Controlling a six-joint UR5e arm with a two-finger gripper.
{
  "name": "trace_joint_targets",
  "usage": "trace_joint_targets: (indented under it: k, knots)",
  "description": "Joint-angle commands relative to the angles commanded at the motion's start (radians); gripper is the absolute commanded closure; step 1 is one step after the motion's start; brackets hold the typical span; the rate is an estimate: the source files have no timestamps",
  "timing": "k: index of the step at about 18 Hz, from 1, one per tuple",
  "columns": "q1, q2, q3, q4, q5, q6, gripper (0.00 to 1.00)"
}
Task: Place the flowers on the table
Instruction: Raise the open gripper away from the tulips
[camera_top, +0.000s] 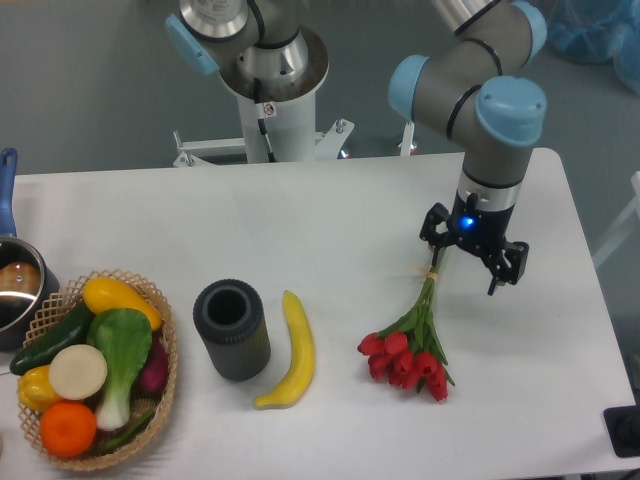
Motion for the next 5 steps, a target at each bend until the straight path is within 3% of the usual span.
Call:
trace_joint_targets:
  k: [5]
  knots:
    - [0.005,0.005,0.008,0.0,0.0,0.0,0.0]
